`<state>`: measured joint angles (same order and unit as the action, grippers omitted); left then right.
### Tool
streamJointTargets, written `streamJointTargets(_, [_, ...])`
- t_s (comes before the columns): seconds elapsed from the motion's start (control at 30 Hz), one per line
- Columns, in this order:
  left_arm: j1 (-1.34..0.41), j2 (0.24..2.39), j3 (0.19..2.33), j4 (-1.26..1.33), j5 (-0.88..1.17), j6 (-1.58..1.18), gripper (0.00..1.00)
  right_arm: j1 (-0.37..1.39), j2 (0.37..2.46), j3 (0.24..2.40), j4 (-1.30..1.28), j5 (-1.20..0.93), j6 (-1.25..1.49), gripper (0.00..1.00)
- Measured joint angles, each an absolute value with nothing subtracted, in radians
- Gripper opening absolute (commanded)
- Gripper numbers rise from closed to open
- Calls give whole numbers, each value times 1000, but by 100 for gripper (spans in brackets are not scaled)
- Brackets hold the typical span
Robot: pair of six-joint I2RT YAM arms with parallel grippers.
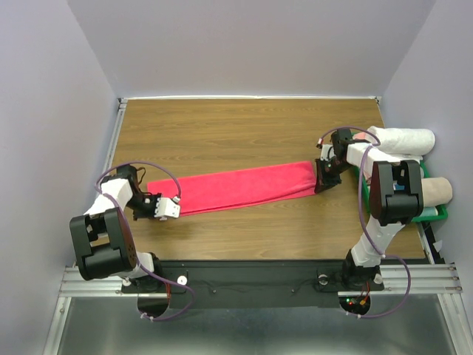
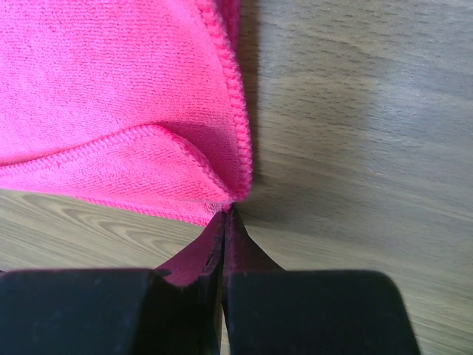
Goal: Roll the towels
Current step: Fold the towel
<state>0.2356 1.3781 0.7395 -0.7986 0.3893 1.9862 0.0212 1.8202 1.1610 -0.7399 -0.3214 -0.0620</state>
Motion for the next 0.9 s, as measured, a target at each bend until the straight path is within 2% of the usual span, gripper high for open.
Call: streamJointTargets(0.9, [266,1412,772,-802,359,1986,0,11,1820,1155,-733,-319,-62,1])
